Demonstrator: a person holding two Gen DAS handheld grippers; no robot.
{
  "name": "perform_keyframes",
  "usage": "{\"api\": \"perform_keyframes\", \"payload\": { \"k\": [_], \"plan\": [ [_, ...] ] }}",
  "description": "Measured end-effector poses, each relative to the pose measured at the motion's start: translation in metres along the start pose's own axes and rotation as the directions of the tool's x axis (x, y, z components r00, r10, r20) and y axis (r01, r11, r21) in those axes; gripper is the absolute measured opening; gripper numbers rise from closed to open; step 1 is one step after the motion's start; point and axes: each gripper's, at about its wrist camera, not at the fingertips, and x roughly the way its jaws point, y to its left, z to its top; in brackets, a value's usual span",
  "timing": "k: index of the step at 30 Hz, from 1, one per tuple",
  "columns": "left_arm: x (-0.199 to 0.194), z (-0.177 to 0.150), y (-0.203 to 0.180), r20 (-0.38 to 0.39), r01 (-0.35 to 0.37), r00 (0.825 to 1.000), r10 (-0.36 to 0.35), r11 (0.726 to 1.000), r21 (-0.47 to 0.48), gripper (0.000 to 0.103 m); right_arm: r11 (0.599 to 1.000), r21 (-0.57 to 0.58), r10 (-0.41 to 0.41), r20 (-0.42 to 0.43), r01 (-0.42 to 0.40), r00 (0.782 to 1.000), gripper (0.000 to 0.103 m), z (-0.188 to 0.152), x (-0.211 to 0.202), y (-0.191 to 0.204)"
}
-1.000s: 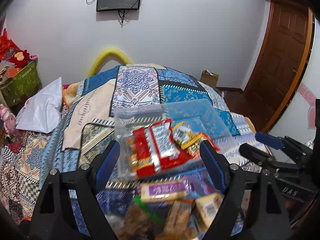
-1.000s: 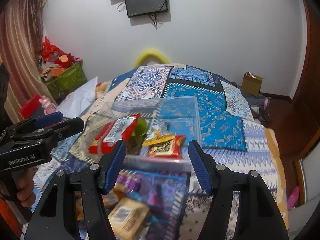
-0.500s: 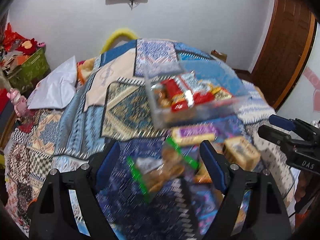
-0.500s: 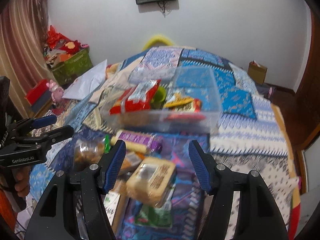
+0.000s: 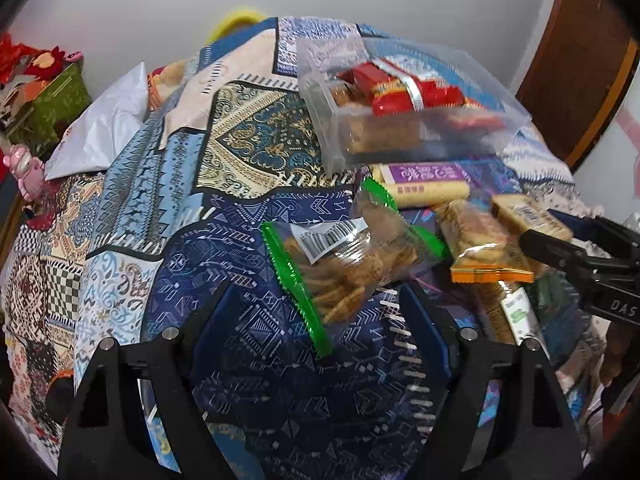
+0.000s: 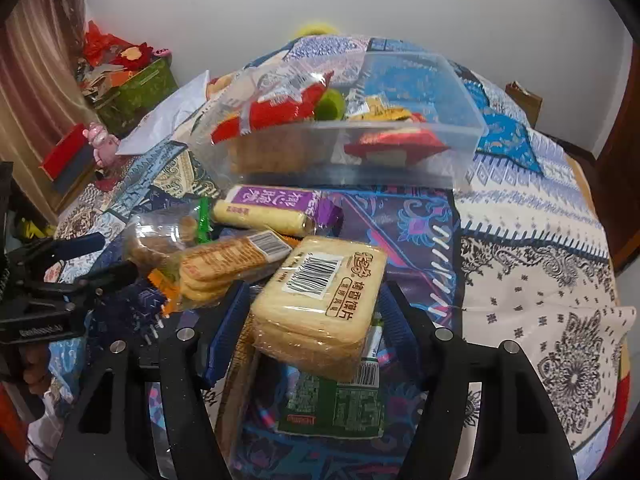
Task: Organize snacks
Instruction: 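Grasp the green-zip bag of fried snacks with the left tool while the right grasps the wrapped cracker block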
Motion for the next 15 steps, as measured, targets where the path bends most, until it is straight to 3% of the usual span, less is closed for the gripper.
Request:
{"api": "perform_keyframes", "payload": {
  "k": [15],
  "plan": [
    [0.039,0.030,-0.020,-0.016,0.012,1.000,-0.011,0.999,0.041,0.085,0.996,0.061,0.067,0.008,-0.067,0.998,0.063,-0.003,0.009,-0.015]
  ]
}}
